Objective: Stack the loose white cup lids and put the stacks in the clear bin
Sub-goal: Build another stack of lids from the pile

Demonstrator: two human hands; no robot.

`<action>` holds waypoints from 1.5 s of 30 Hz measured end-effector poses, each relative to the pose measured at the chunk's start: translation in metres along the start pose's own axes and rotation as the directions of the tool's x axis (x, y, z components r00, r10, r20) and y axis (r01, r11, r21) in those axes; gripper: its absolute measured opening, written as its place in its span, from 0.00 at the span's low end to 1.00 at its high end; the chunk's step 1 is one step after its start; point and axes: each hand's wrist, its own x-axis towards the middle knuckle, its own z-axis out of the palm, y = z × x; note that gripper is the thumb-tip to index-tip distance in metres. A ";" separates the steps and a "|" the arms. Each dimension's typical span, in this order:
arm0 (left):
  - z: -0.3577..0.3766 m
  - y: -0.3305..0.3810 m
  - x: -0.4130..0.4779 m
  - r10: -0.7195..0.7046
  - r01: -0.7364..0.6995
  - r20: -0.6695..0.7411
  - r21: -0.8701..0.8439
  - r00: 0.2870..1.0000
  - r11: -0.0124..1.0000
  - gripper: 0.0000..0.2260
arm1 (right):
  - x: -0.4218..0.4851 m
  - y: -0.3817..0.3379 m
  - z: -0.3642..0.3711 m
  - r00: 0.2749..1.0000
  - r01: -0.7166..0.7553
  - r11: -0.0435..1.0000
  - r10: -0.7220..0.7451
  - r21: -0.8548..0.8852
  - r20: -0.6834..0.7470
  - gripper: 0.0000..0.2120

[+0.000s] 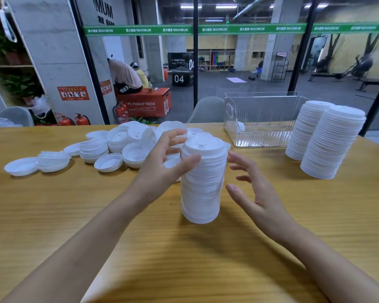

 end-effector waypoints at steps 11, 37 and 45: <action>-0.034 -0.095 0.013 0.071 -0.046 -0.008 0.682 0.997 0.729 0.14 | -0.001 0.002 0.001 1.000 -0.001 1.000 0.001 -0.010 0.003 0.28; -0.065 -0.109 -0.004 -0.233 0.375 -0.343 0.441 0.910 0.815 0.19 | 0.000 0.002 0.002 1.000 0.002 1.000 -0.002 0.008 0.003 0.27; -0.060 -0.111 -0.006 -0.295 0.307 -0.109 0.527 0.949 0.793 0.40 | 0.000 0.003 0.001 1.000 0.010 1.000 -0.010 -0.001 0.002 0.27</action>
